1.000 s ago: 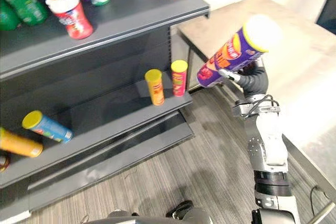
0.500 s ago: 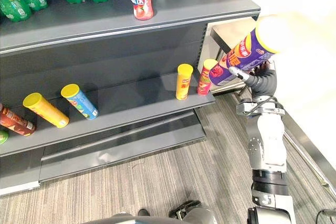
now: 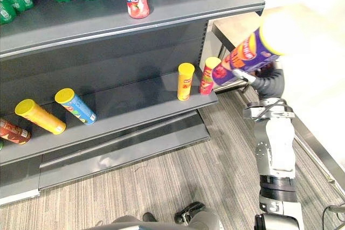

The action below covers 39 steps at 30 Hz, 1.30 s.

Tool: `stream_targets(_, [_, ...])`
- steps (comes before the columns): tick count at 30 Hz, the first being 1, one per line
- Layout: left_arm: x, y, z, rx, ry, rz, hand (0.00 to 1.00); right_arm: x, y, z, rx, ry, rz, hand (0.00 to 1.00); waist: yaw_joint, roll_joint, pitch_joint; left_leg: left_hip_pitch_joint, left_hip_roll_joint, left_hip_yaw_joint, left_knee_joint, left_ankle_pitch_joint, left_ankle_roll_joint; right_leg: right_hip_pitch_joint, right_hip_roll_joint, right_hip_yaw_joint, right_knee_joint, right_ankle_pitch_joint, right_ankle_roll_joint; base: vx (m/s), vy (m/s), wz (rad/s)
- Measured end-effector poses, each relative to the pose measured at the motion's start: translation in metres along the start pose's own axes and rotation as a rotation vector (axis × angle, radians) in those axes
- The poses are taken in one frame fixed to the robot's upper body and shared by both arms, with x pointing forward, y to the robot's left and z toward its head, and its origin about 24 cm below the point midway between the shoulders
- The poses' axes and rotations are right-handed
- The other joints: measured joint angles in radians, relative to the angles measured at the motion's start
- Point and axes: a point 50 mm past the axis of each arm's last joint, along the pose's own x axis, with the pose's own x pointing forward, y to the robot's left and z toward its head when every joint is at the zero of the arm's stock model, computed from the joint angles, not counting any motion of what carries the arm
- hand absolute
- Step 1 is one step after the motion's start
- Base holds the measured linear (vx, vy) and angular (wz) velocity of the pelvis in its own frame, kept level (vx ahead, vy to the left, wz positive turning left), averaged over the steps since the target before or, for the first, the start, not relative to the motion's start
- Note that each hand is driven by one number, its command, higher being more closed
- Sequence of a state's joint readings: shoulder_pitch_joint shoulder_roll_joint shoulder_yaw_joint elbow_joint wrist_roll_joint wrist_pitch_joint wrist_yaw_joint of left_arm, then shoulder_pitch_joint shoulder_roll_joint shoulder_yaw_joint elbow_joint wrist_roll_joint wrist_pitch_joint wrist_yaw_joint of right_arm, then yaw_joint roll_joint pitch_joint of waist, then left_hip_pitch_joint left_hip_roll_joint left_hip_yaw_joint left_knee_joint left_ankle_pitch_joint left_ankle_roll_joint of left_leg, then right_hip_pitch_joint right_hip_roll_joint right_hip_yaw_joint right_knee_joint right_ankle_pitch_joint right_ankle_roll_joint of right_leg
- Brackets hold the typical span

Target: Put the gum and the chips on the shelf.

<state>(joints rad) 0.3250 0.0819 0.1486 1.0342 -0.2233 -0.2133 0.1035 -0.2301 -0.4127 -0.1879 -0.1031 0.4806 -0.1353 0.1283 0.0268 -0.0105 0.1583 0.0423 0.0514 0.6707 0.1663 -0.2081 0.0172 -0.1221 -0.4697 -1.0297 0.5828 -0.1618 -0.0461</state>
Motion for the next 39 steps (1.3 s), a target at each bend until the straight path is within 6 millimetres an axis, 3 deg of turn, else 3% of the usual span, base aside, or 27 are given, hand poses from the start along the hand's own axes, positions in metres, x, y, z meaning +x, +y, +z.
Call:
stream_targets(2, [0.003,-0.004,0.01,-0.007,-0.021,-0.007,0.0,-0.009,0.01,-0.013,0.024,0.057,0.052,1.0,-0.002,0.013,0.028,-0.005,0.022,-0.047,0.047,-0.02,0.01,-0.057,-0.047,0.171,0.159,0.1,-0.016,-0.03,0.025,0.68])
stream_targets(3, [0.006,-0.005,0.019,0.004,-0.039,-0.01,0.0,-0.021,0.019,-0.025,0.059,0.109,0.066,1.0,-0.014,0.02,0.044,-0.012,0.045,-0.122,0.083,-0.035,0.016,-0.127,-0.009,0.404,0.237,0.21,-0.04,-0.05,-0.01,1.08])
stream_targets(5, [0.008,-0.002,0.026,0.026,-0.058,-0.01,0.0,-0.033,0.025,-0.034,0.094,0.147,0.062,1.0,-0.034,0.03,0.052,-0.028,0.058,-0.204,0.099,-0.037,0.018,-0.169,0.092,0.622,0.224,0.206,-0.012,0.01,-0.088,1.5])
stream_targets(6, [0.011,0.004,0.034,0.044,-0.07,0.0,0.0,-0.048,0.036,-0.038,0.134,0.171,0.063,1.0,-0.058,0.012,0.049,-0.069,0.054,-0.295,0.12,-0.036,0.019,-0.15,0.2,0.806,0.123,0.188,0.049,0.05,-0.133,1.73])
stream_targets(7, [0.012,0.003,0.035,0.049,-0.07,-0.005,0.0,-0.052,0.037,-0.038,0.14,0.177,0.064,1.0,-0.059,0.007,0.048,-0.076,0.049,-0.327,0.125,-0.035,0.017,-0.12,0.213,0.833,0.092,0.172,0.076,0.04,-0.114,1.57])
stream_targets(9, [0.011,0.001,0.028,0.068,-0.032,-0.018,0.0,-0.054,0.053,-0.041,0.174,0.178,0.12,1.0,-0.03,0.014,0.05,-0.105,0.04,-0.358,0.123,-0.016,0.015,-0.047,0.225,0.846,-0.051,0.115,0.143,-0.03,-0.031,0.5])
stream_targets(12, [0.01,0.002,0.024,0.072,-0.017,-0.018,0.0,-0.053,0.067,-0.042,0.209,0.168,0.182,1.0,-0.003,0.012,0.05,-0.146,0.033,-0.354,0.136,-0.008,0.012,0.006,0.235,0.842,-0.207,0.075,0.178,-0.08,-0.045,-0.01])
stream_targets(14, [0.01,0.002,0.022,0.072,-0.014,-0.017,0.0,-0.049,0.072,-0.042,0.224,0.16,0.205,1.0,0.004,0.006,0.056,-0.163,0.036,-0.351,0.135,0.009,0.0,0.063,0.254,0.827,-0.356,0.075,0.179,-0.1,-0.094,-0.14])
stream_targets(19, [0.009,-0.002,0.021,0.069,-0.032,-0.026,0.0,-0.037,0.073,-0.04,0.253,0.124,0.21,1.0,0.0,-0.004,0.064,-0.174,0.076,-0.345,0.106,0.054,-0.035,0.083,0.306,0.831,-0.461,0.08,0.172,-0.15,-0.16,-0.15])
stream_targets(22, [0.008,-0.004,0.021,0.062,-0.04,-0.032,0.0,-0.038,0.072,-0.042,0.251,0.136,0.204,1.0,-0.009,-0.008,0.065,-0.17,0.084,-0.347,0.039,0.108,-0.056,0.055,0.328,0.835,-0.463,0.076,0.147,-0.12,-0.145,-0.04])
stream_targets(26, [0.008,-0.004,0.019,0.061,-0.036,-0.031,0.0,-0.044,0.07,-0.047,0.247,0.164,0.193,1.0,-0.022,-0.007,0.066,-0.135,0.084,-0.339,-0.041,0.161,-0.065,0.057,0.341,0.839,-0.478,0.094,0.146,-0.03,-0.073,-0.06])
stream_targets(36, [0.009,-0.008,0.024,0.101,-0.06,-0.048,0.0,-0.064,0.068,-0.066,0.246,0.276,0.168,1.0,-0.028,0.0,0.061,-0.091,0.068,-0.322,-0.095,0.181,-0.062,0.079,0.335,0.841,-0.488,0.111,0.144,0.04,0.001,-0.03])
stream_targets(39, [0.009,-0.008,0.025,0.128,-0.053,-0.059,0.0,-0.071,0.065,-0.071,0.242,0.309,0.134,1.0,-0.041,-0.001,0.06,-0.089,0.062,-0.34,-0.081,0.176,-0.06,0.072,0.321,0.821,-0.423,0.074,0.142,0.01,-0.004,0.24])
